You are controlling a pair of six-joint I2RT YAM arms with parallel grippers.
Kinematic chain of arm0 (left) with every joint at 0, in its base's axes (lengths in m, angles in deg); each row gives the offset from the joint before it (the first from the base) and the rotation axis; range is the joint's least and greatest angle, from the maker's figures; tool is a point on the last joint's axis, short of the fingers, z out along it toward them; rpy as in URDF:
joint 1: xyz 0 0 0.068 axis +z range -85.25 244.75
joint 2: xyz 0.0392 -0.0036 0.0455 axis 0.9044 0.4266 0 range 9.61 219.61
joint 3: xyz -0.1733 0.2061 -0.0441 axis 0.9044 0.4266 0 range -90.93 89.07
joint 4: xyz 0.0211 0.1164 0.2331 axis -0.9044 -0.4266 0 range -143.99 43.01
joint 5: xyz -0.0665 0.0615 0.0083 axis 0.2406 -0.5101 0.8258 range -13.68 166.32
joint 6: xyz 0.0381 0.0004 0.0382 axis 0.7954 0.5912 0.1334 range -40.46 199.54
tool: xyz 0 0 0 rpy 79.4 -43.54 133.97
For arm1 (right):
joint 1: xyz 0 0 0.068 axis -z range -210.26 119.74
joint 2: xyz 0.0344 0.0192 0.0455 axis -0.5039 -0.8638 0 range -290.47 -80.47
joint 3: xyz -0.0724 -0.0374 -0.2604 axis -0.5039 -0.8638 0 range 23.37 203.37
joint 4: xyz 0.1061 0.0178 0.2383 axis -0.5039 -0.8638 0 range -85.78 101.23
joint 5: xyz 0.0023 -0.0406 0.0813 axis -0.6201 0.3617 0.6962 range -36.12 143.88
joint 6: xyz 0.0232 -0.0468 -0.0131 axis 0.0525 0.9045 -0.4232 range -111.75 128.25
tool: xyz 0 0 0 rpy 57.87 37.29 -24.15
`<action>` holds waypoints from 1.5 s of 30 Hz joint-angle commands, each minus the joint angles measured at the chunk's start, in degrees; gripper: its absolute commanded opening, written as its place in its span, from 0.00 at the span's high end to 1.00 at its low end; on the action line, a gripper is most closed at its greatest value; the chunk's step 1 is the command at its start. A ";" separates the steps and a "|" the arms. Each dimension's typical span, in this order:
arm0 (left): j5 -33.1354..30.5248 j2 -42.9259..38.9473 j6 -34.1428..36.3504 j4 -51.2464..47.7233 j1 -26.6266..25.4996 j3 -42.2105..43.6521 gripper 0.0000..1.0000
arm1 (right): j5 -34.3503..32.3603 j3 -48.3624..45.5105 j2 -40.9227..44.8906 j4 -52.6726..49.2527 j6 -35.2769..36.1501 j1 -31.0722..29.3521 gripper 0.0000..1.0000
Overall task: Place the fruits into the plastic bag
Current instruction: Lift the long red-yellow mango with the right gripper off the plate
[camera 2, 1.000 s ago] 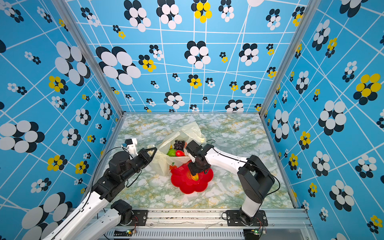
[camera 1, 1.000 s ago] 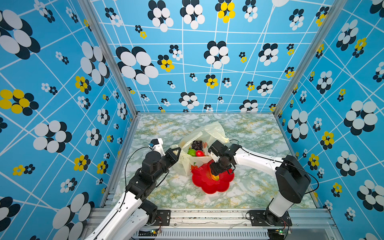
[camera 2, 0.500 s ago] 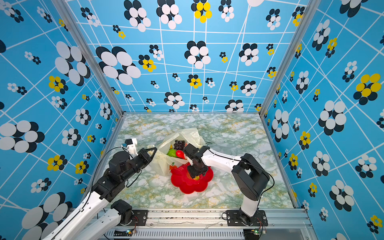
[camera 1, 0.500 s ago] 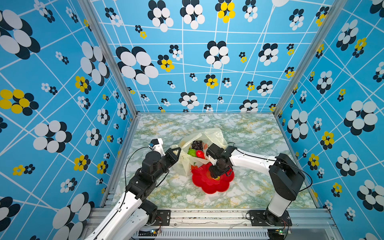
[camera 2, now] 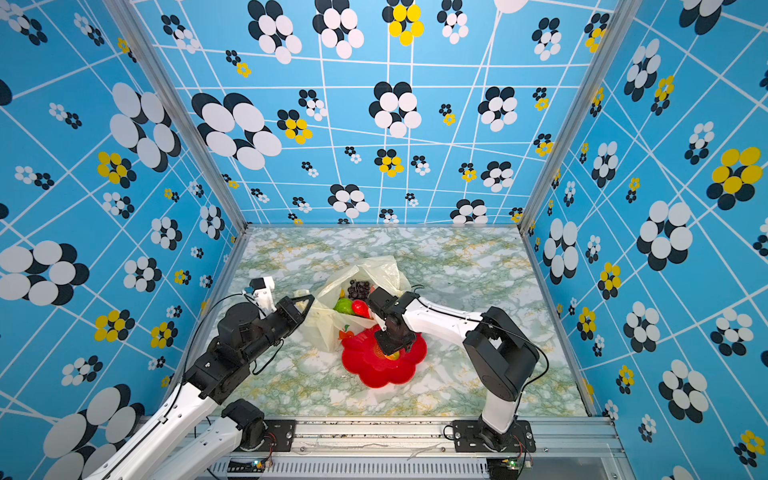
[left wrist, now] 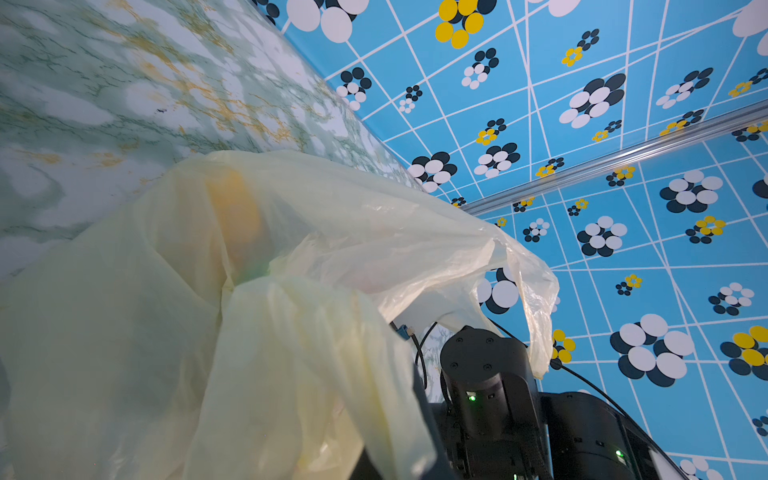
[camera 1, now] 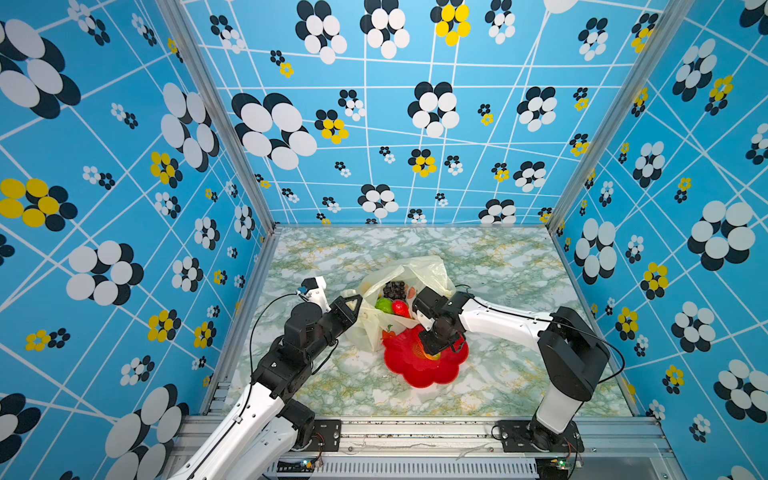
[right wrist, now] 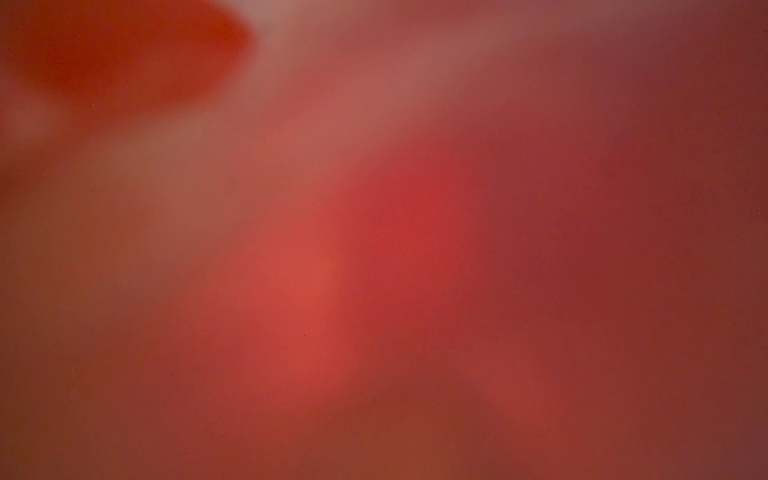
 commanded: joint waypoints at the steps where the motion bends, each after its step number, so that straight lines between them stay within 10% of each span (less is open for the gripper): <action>1: 0.09 0.19 -0.20 1.87 -0.50 0.43 1.00 | 0.25 0.44 -0.57 -1.39 -0.42 -0.33 0.67; 45: -0.56 -2.22 -2.00 1.40 -2.23 1.34 1.00 | 1.59 -7.61 14.91 -1.71 -4.55 -0.20 0.75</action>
